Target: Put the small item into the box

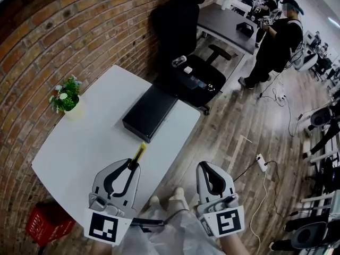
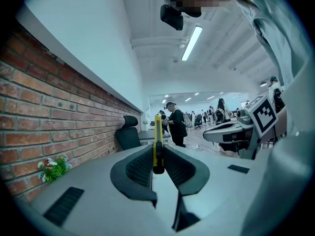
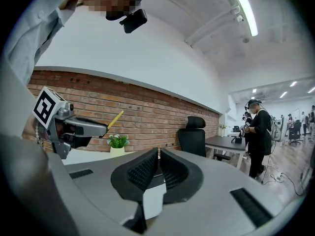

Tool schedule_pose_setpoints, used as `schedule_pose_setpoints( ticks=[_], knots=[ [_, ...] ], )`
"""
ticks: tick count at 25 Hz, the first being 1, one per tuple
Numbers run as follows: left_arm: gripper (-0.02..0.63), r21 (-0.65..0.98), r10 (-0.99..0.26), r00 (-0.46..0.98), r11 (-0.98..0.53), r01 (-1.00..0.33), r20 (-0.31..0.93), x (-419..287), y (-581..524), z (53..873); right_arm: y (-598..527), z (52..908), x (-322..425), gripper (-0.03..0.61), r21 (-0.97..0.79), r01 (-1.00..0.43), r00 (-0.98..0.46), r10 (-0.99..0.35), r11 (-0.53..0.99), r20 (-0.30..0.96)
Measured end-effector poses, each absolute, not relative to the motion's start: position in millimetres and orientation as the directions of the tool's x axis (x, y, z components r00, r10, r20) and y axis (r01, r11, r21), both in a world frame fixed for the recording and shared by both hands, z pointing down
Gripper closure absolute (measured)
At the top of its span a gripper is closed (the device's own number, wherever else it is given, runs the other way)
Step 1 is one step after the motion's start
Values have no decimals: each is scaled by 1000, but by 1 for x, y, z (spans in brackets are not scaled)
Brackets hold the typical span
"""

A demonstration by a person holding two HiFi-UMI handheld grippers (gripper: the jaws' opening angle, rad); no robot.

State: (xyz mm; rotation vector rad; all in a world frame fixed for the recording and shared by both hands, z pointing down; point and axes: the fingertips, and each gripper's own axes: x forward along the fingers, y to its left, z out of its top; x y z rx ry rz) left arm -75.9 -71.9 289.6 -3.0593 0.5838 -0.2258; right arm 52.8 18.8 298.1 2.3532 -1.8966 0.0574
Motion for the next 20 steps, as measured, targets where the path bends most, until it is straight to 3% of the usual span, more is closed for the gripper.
schedule_pose_setpoints(
  ticks=[20],
  knots=[
    [537,-34,-486,855,-872,-488,181,-55,-94,307,-37,329,83,532,35,-999,35,-983,-30,181]
  ],
)
